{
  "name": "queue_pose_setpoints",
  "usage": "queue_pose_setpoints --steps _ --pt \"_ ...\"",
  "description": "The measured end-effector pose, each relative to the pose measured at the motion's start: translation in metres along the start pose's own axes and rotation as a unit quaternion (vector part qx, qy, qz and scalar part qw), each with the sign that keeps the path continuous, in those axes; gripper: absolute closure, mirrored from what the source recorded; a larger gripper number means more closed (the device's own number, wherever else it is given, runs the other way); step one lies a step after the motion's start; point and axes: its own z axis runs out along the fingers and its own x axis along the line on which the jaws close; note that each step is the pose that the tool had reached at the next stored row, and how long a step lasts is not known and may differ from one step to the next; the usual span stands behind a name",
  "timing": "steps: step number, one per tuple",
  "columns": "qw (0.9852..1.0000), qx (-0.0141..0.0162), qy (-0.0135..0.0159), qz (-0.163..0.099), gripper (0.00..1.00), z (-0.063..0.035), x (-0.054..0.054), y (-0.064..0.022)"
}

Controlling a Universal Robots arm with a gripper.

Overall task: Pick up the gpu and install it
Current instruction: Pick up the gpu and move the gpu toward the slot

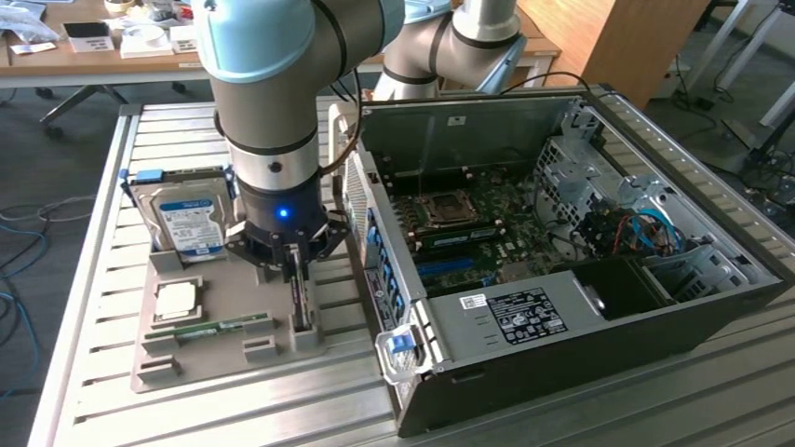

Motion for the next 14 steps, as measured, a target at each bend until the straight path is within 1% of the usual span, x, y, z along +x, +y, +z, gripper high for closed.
queue_pose_setpoints --steps 14 --pt "1.0000 -0.0001 -0.0001 0.000 0.73 -0.0036 -0.0001 0.0002"
